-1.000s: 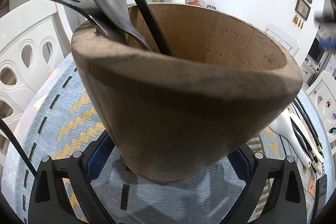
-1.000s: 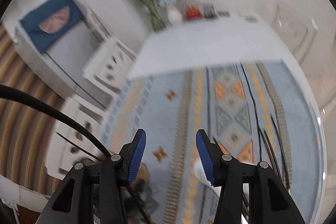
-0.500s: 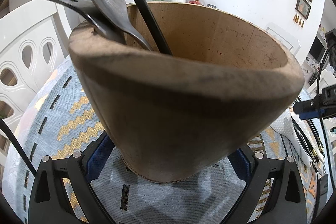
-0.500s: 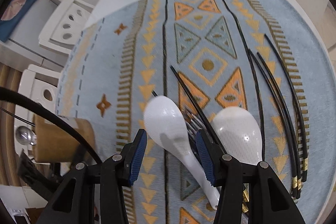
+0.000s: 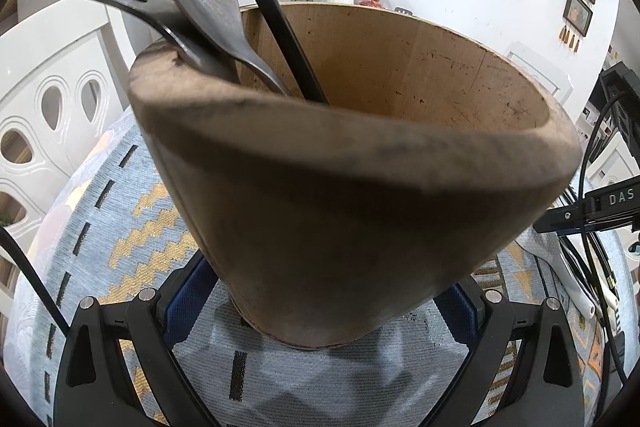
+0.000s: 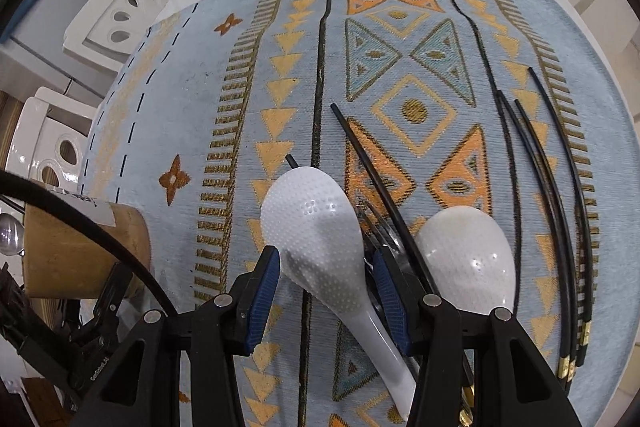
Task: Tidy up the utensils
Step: 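Move the right gripper down to a white ceramic spoon on the cloth, then grasp the white spoon by its handle with the right gripper, then lift the white spoon and carry it over the wooden cup, then lower the white spoon into the cup and open the right gripper, then return the right gripper to the pile and grasp a black chopstick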
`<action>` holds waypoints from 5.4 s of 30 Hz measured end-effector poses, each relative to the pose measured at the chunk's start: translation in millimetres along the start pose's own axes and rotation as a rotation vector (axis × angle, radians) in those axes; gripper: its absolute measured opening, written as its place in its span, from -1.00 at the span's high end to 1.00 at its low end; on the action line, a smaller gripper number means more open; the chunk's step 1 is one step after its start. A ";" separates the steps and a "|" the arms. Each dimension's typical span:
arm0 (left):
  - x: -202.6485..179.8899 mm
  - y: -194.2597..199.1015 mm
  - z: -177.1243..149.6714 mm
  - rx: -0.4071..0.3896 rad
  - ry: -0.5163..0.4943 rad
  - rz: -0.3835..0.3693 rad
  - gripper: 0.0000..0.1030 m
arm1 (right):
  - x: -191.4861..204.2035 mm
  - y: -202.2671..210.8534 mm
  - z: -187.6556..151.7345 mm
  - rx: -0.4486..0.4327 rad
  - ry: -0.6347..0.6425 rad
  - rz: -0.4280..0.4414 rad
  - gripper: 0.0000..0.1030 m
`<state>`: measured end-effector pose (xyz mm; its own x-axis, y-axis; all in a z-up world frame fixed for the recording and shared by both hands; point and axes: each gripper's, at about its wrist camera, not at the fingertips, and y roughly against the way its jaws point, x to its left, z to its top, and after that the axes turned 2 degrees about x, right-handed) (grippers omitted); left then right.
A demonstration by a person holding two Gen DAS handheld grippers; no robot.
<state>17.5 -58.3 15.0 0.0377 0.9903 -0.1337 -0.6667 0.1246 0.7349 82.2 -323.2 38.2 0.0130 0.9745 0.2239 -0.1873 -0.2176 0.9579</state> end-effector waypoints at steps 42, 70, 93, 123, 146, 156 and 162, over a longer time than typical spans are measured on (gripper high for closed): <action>-0.5 0.1 0.4 0.000 0.000 0.001 -0.92 | 63.2 -16.5 -3.0 0.031 0.234 -0.070 0.57; -0.5 0.3 0.3 0.000 0.000 0.001 -0.92 | 145.5 171.0 19.7 -0.715 0.160 0.127 0.85; -0.5 0.2 0.6 0.000 0.000 0.001 -0.91 | 205.6 107.4 16.5 -0.686 0.255 0.185 0.85; 3.1 -0.3 3.6 0.001 0.002 -0.001 -0.92 | 200.4 143.5 20.5 -0.475 0.321 0.478 0.35; 4.6 -2.3 3.1 0.009 0.001 0.004 -0.92 | -23.6 117.4 12.5 -0.263 -0.074 0.006 0.29; 7.0 -3.3 1.3 0.014 0.000 0.005 -0.92 | -98.3 93.1 -8.9 -0.195 -0.219 -0.130 0.31; 1.8 -5.7 6.9 0.016 0.000 0.006 -0.92 | -116.4 67.7 -5.2 -0.135 -0.177 -0.262 0.61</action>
<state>26.5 -56.8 15.1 0.0335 0.9910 -0.1293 -0.6550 0.1195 0.7461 62.9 -451.2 76.1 0.2456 0.9693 0.0126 -0.2830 0.0593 0.9573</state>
